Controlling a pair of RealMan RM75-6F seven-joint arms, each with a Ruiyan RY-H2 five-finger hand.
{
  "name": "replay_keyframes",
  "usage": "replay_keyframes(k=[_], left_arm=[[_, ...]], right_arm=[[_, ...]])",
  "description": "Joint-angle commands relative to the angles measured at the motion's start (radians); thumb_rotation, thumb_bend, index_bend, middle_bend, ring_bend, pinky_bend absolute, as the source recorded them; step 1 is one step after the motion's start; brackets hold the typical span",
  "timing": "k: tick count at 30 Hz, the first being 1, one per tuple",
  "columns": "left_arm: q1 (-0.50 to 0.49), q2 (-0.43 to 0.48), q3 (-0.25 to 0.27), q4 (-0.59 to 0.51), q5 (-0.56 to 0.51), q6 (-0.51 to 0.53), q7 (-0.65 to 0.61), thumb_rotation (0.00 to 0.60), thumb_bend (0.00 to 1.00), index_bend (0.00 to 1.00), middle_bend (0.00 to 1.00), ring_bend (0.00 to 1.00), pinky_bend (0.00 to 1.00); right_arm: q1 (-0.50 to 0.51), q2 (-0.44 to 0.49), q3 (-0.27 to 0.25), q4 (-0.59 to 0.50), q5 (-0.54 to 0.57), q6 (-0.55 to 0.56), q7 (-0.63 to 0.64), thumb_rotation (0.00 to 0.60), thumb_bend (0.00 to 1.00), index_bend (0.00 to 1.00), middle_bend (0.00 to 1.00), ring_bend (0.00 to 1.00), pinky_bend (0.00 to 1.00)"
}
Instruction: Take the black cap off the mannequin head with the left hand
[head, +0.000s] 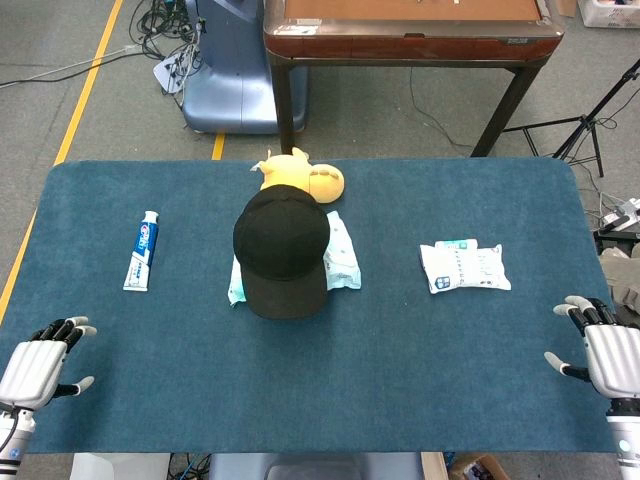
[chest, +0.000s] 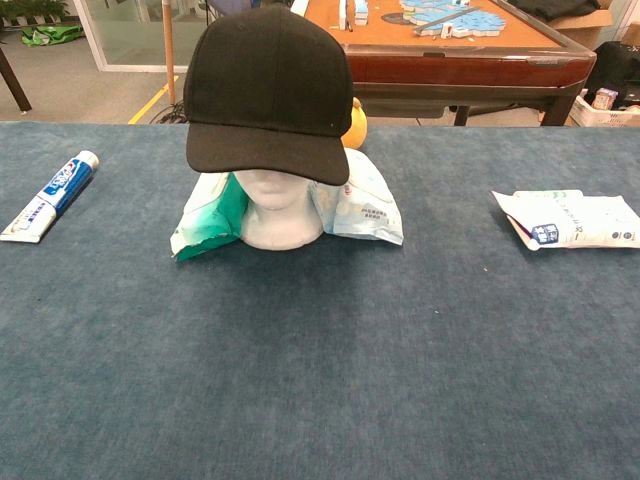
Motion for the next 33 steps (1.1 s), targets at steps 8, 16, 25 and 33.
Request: replay_keyframes(k=[8, 16, 25, 33], left_arm=[[0.003, -0.012, -0.002, 0.014, 0.019, 0.026, -0.027, 0.600, 0.09, 0.24, 0.23, 0.25, 0.44], [0.001, -0.033, 0.018, 0.064, 0.097, 0.055, -0.086, 0.600, 0.09, 0.27, 0.25, 0.31, 0.53], [-0.011, -0.067, 0.027, 0.107, 0.167, 0.086, -0.130, 0.600, 0.09, 0.31, 0.25, 0.32, 0.53], [-0.060, -0.042, 0.020, 0.045, 0.215, 0.061, -0.115, 0.600, 0.08, 0.32, 0.28, 0.37, 0.61]], right_arm=[[0.003, -0.001, -0.002, -0.005, 0.003, -0.009, -0.017, 0.600, 0.05, 0.36, 0.28, 0.19, 0.37], [-0.005, -0.006, -0.012, -0.015, -0.020, 0.010, -0.025, 0.600, 0.05, 0.37, 0.30, 0.22, 0.37], [-0.027, 0.005, -0.009, -0.021, -0.037, 0.060, 0.001, 0.600, 0.05, 0.42, 0.34, 0.26, 0.37], [-0.039, 0.015, -0.002, -0.021, -0.028, 0.076, 0.017, 0.600, 0.07, 0.48, 0.38, 0.30, 0.37]])
